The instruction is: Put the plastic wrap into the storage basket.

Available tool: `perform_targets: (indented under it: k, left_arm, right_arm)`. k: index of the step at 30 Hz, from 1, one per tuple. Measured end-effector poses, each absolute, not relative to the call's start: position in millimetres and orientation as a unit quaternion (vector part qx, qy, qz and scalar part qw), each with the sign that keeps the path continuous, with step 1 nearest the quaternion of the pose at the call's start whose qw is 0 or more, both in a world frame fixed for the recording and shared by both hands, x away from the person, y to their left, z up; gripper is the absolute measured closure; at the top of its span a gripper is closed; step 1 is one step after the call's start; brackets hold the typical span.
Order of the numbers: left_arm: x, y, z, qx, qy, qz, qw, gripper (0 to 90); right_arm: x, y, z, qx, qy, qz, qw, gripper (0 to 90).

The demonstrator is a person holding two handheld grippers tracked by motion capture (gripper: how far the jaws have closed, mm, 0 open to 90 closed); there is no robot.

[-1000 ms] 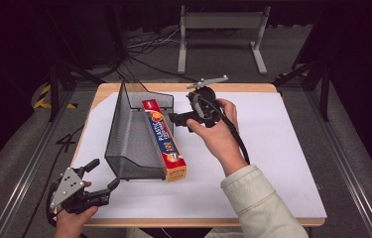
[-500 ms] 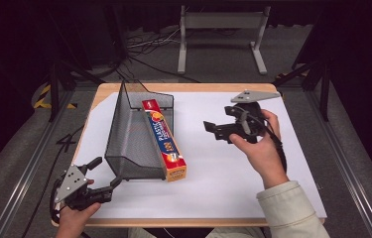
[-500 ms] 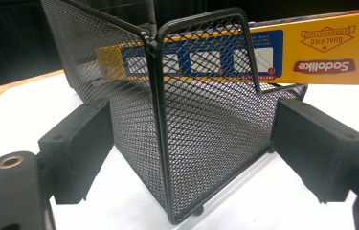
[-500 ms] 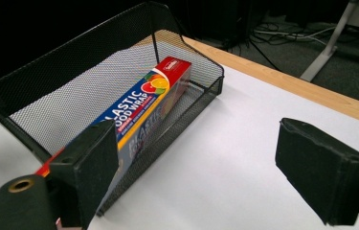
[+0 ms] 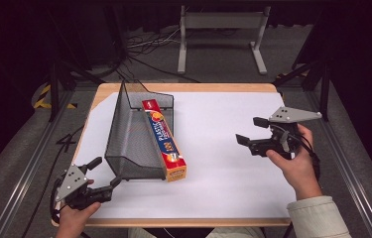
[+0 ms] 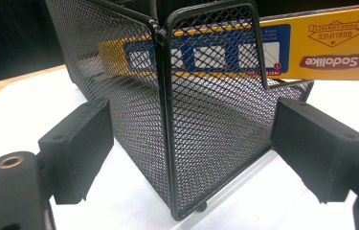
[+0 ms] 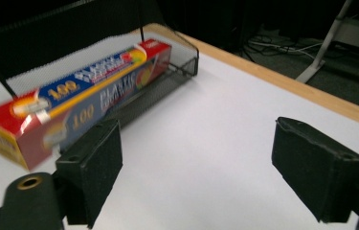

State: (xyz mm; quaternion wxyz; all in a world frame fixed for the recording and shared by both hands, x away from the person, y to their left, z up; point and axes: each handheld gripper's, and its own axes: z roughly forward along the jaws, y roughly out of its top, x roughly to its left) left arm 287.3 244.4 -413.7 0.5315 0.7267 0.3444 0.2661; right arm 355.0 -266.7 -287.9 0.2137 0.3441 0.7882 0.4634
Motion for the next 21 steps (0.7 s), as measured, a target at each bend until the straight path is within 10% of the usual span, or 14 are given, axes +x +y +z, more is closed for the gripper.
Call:
perform_targets:
  k: [21]
  left_arm:
    - [291.8,250.8,-420.4,0.720,0.366,0.260,0.529,15.7]
  right_arm:
    - [333.1,-306.0,-386.6,0.371,0.760,0.476,0.241,19.1]
